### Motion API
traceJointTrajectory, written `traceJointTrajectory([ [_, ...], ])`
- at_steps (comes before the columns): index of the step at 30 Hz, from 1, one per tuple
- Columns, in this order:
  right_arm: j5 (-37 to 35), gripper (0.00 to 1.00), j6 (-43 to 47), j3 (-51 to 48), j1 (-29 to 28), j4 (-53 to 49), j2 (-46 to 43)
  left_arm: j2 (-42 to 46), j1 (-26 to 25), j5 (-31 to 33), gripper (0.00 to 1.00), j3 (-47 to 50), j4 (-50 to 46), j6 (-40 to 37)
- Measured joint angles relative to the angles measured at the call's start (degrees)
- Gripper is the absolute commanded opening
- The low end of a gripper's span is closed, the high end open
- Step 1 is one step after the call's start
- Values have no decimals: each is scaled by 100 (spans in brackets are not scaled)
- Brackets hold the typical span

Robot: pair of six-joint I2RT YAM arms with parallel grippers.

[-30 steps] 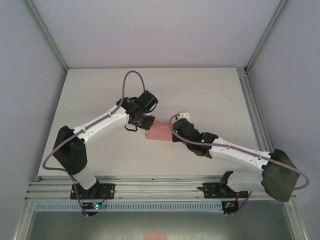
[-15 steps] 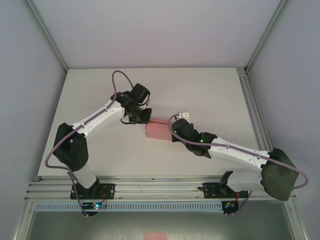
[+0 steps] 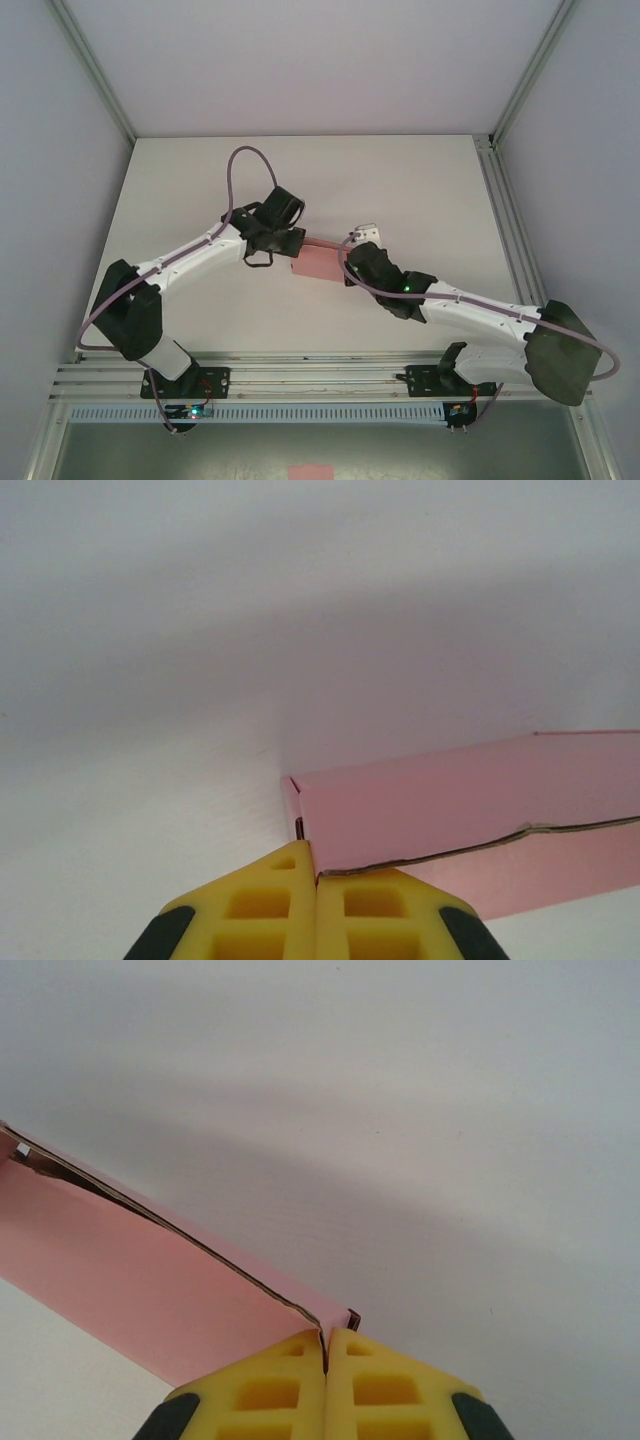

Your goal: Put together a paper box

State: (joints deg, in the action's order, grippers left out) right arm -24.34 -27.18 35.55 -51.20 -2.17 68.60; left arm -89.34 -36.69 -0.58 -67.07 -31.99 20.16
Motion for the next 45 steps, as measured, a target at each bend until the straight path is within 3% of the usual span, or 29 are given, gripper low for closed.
traceJointTrajectory([
  [9, 103, 0, 623, -1196, -109, 1528, -636, 848, -212, 144, 0, 1731, 2170, 127],
  [14, 205, 3, 610, -1392, -107, 1823, -732, 942, -382, 479, 0, 2074, 2673, 175],
  [16, 214, 22, 511, -1329, -109, 1650, -769, 925, -455, 612, 0, 2092, 2715, 175],
  [21, 518, 48, 214, -745, -116, 396, -831, 857, -632, 870, 0, 2079, 2833, 214],
  [23, 557, 66, 24, -422, -107, 4, -909, 833, -686, 955, 0, 2055, 2841, 234],
  [26, 555, 85, -319, -55, 7, -240, -1084, 822, -752, 1073, 0, 2052, 2839, 240],
  [33, 647, 87, -1325, 118, 774, -339, -964, 785, -938, 1300, 0, 2011, 2796, 267],
  [39, 1021, 76, -1812, 149, 1023, -581, -234, 756, -1010, 1423, 0, 1967, 2732, 286],
  [45, 1329, 64, -2282, -212, 992, -144, -299, 765, -1023, 1440, 0, 1980, 2728, 328],
])
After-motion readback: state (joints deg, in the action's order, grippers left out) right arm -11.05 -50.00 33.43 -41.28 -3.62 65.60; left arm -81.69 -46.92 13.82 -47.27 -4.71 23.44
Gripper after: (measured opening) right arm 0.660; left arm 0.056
